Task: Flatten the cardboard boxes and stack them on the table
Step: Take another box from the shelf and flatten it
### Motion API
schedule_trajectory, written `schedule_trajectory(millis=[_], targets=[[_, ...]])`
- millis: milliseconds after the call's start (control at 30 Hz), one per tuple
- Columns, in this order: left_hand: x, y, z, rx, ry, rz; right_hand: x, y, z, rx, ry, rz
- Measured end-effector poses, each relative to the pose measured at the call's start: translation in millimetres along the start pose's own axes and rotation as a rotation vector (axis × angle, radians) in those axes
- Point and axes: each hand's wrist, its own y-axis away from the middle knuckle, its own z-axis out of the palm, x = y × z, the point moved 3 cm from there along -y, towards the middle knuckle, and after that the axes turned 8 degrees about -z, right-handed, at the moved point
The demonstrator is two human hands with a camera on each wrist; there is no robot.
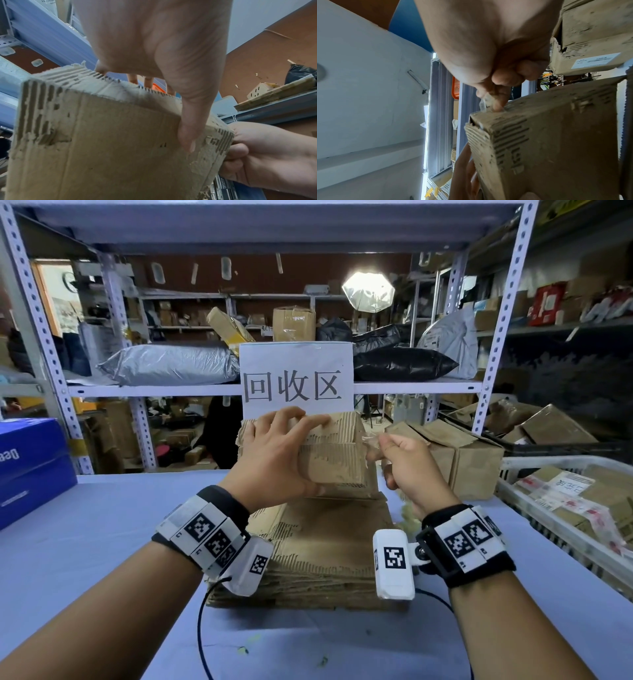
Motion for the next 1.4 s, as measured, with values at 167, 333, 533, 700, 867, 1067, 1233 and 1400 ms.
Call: schedule_trajectory(millis=[167, 333, 533, 700, 867, 1067, 1233, 1400], targets=[[-2.6, -1.8, -0.2, 0.006, 0.011, -0.004, 6.9, 1.8, 10.1, -0.018, -0.245, 0.173], [-5.6, 0.8, -2.4, 0.001, 0.015, -0.013, 3.1, 3.4, 14.9, -0.188, -0.431, 0.223], [-4.4, 2.5, -3.6, 0.012, 0.04, -0.023, -0.6, 3.3, 15.1, -0.129, -0.366, 0.149], [-5.6, 1.2, -4.5, 0.023, 0.056, -0.02, 2.3, 8.3, 16.7, -0.032, -0.46, 0.175], [-5.7, 0.9, -3.4, 0.032, 0.031, -0.013, 5.2, 11.0, 15.3, 0.007, -0.458, 0.232], [-2.1, 2.3, -2.2, 0.036, 0.023, 0.005, 7.1, 14.0, 7.4, 0.055, -0.407, 0.231], [-4.0, 3.6, -0.3, 0.07, 0.044, -0.008, 5.7, 16.1, 3.2, 0.031, -0.398, 0.194], [-7.7, 7.0, 1.8, 0.091, 0.072, -0.017, 10.7, 14.7, 3.4, 0.022, -0.502, 0.226]])
